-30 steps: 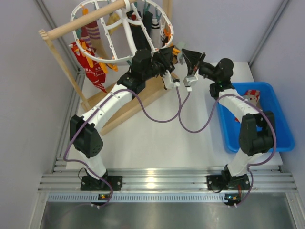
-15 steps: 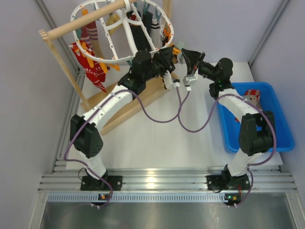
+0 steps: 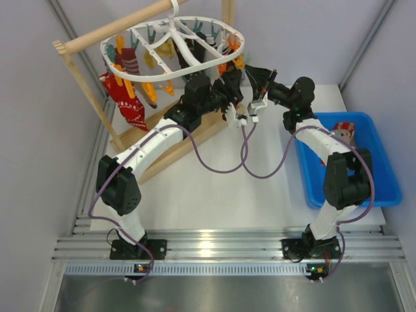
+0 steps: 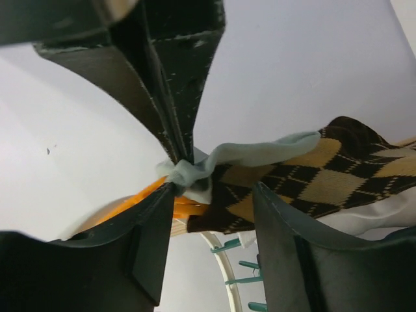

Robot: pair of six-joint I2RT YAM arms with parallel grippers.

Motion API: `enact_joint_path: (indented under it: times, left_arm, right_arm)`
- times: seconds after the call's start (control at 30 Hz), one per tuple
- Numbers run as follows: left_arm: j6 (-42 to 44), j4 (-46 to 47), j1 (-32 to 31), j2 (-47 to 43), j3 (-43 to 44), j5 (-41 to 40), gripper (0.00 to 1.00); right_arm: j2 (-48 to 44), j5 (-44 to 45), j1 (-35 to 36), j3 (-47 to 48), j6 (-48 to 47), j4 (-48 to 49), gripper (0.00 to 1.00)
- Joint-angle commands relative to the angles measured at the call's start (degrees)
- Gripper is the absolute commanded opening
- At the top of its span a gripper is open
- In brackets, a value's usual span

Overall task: Clip the socks to the hanger
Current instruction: Clamp the sock onto the hanger.

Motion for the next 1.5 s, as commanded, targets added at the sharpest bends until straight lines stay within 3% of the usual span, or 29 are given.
enact_joint_path:
  times: [0.0,0.23,0.27,0.37,0.6,0.77,1.0,1.2,1.3,1.47]
  left_arm:
    - [-0.8,0.2,0.1,-3.2,-1.6,0.8,0.57]
    - [-3.2,-0.3,0.1,-8.5,-5.7,2.5,0.6]
    - [-4.1,-0.6,0.1,-9.9,-6.7,2.9,0.6]
    - [-5.8,-1.3,0.1,-11.8,-8.0,4.2,0.61]
    - [-10.6,-3.0,0.1,-15.7,-10.1,4.8,0.62]
    - [-13.8,-3.3,0.1,-16.9,-10.5,3.4,0.62]
    - [-16.4,-2.8,0.3,-17.2,-10.5,3.3,0.62]
    - [-18.0,-3.4,0.3,-18.9,-11.6,4.2,0.61]
    - [-18.4,-3.5,0.3,-20.5,-13.4,4.4,0.61]
    - [-19.9,-3.9,0.3,-23.5,-15.9,4.9,0.6]
  right_arm:
    - [0.6,-0.5,0.3,3.6,1.2,1.9,0.0]
    - [1.6,0.4,-0.7,3.8,1.3,3.7,0.02]
    - [1.5,0.4,-0.9,3.5,1.3,4.3,0.09]
    - [0.8,0.5,-1.2,2.1,1.5,5.0,0.17]
    - [-3.7,0.9,-2.8,-2.9,1.5,5.0,0.51]
    - [-7.3,2.5,-5.1,-7.4,4.7,3.6,0.58]
    - [-13.9,0.8,-5.5,-8.9,30.3,5.8,0.62]
    - [-15.4,-5.7,-3.3,-5.1,64.2,7.2,0.61]
    - [-14.7,-6.9,-1.4,-2.0,75.7,6.6,0.55]
    - [-14.0,-3.4,3.5,2.3,77.3,-3.4,0.45]
